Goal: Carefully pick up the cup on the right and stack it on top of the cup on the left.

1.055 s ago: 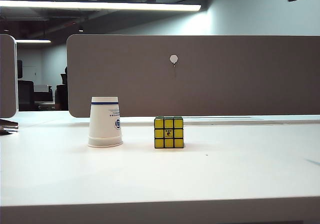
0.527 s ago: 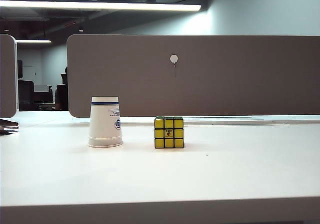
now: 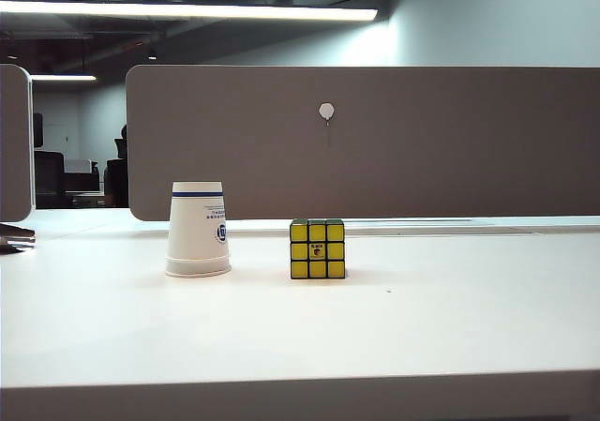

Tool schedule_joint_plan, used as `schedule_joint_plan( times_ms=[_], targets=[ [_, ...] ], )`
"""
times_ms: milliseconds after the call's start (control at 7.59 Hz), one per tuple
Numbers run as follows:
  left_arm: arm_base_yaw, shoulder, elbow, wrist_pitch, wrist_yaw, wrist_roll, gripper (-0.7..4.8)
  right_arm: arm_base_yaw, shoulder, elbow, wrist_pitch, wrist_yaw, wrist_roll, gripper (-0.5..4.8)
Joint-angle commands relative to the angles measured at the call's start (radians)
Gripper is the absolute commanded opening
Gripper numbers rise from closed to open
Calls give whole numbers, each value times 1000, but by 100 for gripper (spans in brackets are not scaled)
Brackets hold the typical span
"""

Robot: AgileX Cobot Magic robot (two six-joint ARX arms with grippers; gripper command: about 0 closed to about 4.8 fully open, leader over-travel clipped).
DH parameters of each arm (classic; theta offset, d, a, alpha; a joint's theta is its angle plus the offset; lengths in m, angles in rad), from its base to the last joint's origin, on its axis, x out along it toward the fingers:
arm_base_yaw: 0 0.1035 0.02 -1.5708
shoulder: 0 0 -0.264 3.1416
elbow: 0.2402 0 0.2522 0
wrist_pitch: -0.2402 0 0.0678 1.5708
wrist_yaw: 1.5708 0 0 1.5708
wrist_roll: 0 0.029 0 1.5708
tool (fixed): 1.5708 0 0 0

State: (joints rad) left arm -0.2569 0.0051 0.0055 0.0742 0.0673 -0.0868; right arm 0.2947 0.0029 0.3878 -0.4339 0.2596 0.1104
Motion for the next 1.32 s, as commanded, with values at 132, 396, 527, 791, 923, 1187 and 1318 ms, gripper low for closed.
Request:
schedule_joint_plan(
  times_ms=[132,396,527,791,923,1187,1318],
  targets=[
    [0,0,3,9,-2,-3,-6,1,-1,-76,54,3,36,385],
    [0,0,3,9,-2,-3,-6,1,-1,-100,94,-33,35,377],
    [0,0,3,9,-3,-3,-6,2,-1,-164,129,-79,13,327],
    [0,0,3,-3,-98,0,-6,2,-2,-261,209,-108,-42,106],
    [0,0,3,-7,-98,0,-6,2,-2,-261,209,-108,-43,106],
    [0,0,3,-64,-161,0,-6,1,-2,-348,233,-105,-92,0],
    [0,0,3,-89,-193,0,-6,1,-2,-362,233,-105,-93,0]
  ],
)
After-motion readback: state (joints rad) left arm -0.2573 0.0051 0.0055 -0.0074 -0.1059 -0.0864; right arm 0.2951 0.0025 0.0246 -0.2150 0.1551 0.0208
